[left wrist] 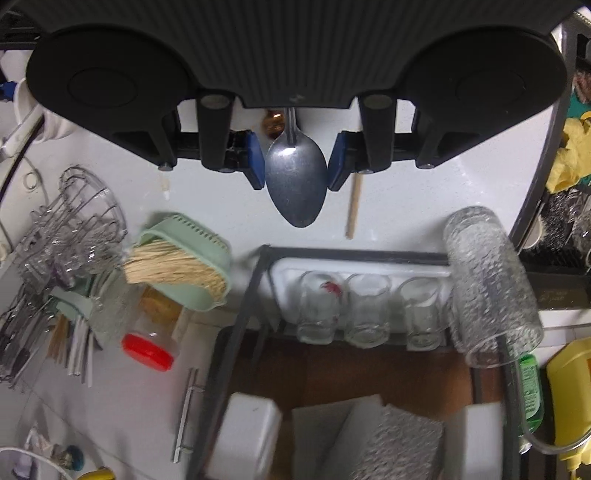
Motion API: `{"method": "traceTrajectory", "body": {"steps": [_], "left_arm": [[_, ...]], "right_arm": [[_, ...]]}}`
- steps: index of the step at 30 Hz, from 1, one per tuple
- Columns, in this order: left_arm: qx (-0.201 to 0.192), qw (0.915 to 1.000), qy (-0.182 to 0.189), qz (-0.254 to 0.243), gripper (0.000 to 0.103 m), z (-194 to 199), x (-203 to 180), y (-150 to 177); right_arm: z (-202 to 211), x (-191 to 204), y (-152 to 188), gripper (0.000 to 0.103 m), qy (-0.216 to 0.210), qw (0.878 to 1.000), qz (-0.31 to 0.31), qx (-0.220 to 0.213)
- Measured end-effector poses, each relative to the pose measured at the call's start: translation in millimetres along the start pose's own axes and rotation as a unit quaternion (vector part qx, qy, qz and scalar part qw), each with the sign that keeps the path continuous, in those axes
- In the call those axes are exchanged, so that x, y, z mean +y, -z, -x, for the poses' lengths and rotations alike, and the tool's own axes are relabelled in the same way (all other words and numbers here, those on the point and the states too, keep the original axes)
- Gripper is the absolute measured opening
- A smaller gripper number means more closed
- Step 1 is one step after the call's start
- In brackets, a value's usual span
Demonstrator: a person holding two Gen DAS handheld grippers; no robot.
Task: Organize utensils
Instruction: 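Lift the metal spoon and carry it toward the white jar with left gripper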
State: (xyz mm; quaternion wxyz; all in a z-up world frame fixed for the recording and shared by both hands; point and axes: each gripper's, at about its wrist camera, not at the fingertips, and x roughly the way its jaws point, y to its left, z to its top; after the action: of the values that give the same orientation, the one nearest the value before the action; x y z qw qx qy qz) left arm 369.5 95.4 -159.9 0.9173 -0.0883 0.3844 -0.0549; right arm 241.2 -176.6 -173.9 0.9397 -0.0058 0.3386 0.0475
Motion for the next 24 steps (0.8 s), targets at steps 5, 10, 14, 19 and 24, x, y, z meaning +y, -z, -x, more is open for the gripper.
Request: {"method": "traceTrajectory", "body": {"steps": [5,10,14,19,24], "left_arm": [[-0.017,0.9993,0.031,-0.014,0.042,7.1,-22.0,-5.4],[-0.018,0.9976,0.066,-0.01,0.042,9.8,-38.8,-12.2],[-0.018,0.9961,0.085,-0.018,0.042,6.8,-57.9,-20.1],[-0.035,0.9936,0.105,-0.021,0.042,8.4,-84.6,-33.8],[-0.059,0.9901,0.126,-0.016,0.042,12.2,-112.5,-54.0]], "right_arm": [[-1.3,-0.2,-1.4,0.089,-0.004,1.0,0.005,0.001],[-1.0,0.2,-0.8,0.089,-0.005,1.0,0.007,0.001],[-1.0,-0.3,-1.1,0.089,-0.008,1.0,0.008,0.002],[-1.8,-0.3,-1.9,0.089,-0.011,1.0,0.01,0.004],[-1.7,-1.4,-1.4,0.089,-0.015,1.0,0.013,0.004]]}}
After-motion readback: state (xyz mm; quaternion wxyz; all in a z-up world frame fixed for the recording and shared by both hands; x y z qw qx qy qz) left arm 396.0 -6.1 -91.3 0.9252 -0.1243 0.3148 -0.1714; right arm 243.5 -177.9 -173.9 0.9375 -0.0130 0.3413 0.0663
